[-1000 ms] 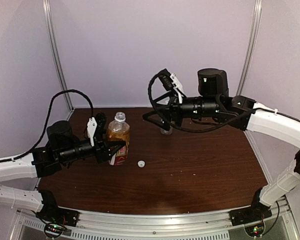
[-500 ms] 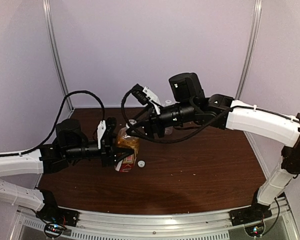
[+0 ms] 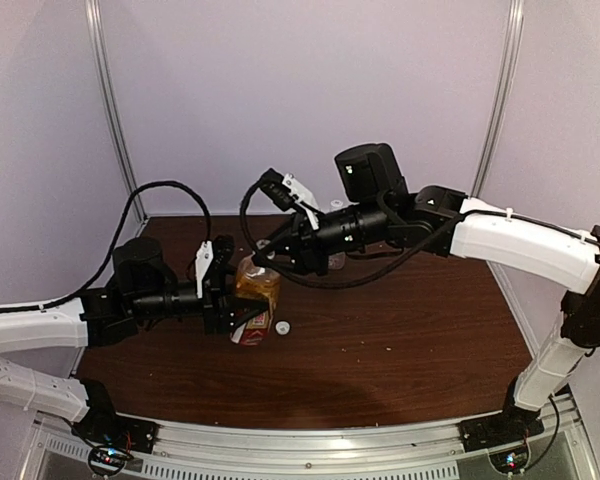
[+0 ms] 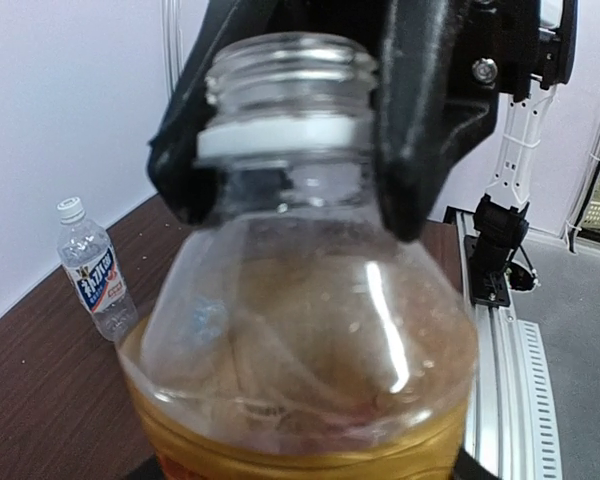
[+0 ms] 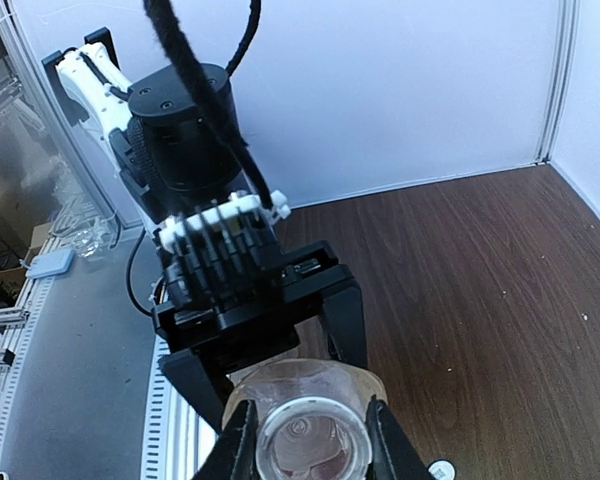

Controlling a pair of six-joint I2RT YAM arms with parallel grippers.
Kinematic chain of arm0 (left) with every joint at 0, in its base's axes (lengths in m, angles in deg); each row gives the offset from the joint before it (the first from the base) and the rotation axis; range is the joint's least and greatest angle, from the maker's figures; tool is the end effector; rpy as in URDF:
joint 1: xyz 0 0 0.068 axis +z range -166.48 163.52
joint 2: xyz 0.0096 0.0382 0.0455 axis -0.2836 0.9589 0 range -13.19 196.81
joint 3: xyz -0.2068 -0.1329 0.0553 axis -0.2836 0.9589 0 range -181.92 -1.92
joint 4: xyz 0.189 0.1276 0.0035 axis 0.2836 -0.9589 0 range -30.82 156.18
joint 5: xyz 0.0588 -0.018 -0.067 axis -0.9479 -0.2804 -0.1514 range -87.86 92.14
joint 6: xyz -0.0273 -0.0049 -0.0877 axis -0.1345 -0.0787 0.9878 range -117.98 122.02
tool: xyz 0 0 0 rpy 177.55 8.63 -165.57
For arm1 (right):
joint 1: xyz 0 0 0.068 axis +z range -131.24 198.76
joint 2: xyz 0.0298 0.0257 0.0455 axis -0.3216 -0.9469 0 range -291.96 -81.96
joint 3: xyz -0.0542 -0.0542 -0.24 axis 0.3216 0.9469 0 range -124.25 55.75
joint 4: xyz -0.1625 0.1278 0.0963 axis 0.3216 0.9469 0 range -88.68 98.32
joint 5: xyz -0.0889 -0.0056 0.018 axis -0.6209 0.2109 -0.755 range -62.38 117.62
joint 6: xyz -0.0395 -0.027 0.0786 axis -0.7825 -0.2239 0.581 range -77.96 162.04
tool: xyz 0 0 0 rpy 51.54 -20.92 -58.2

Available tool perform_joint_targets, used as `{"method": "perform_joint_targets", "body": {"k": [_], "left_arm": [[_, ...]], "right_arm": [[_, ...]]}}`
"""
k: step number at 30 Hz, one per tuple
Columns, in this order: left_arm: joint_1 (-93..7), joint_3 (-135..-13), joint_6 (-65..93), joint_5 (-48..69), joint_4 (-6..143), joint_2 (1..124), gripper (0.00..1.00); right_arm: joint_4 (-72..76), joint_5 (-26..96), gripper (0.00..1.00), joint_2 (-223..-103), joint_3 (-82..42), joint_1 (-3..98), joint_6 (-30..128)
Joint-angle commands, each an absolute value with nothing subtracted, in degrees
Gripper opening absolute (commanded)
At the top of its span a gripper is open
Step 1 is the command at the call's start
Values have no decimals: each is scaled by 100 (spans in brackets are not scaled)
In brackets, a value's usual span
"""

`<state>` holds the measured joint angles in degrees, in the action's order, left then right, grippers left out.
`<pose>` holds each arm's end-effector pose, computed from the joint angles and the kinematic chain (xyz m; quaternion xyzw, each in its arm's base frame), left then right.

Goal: Unscrew the bottle caps

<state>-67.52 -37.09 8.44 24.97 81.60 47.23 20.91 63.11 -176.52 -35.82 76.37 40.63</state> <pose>0.1403 -0.2246 0.2639 0.4026 0.6454 -0.4362 0.4807 0.1638 0.3478 0.3498 -0.5375 0.6062 0.4726 0.3469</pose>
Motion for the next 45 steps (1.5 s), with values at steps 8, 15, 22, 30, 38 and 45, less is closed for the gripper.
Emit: {"method": "perform_joint_targets", "body": {"k": [8, 15, 22, 30, 38, 45], "left_arm": [[-6754, -3445, 1036, 348, 8129, 3711, 98], [-6754, -3142, 1487, -1409, 7720, 2969, 98], [-6754, -3043, 1571, -1658, 7523, 2695, 98], [-6754, -3035, 1566, -1667, 7473, 2703, 98], [-6754, -2996, 1530, -1676, 7566, 2835, 98], [-6754, -2804, 1572, -1662, 7791, 3057, 98]], "right_arm": [[1982, 4384, 0, -17524, -3303, 7252, 4391], [1581, 3539, 0, -18085, -3322, 6963, 4517], [1335, 3232, 0, -18995, -3722, 6924, 4468], [995, 3201, 2, -19528, -3829, 6930, 4467], [668, 3161, 5, -19657, -3672, 6944, 4455], [677, 2956, 13, -19802, -3661, 7000, 4446]]}}
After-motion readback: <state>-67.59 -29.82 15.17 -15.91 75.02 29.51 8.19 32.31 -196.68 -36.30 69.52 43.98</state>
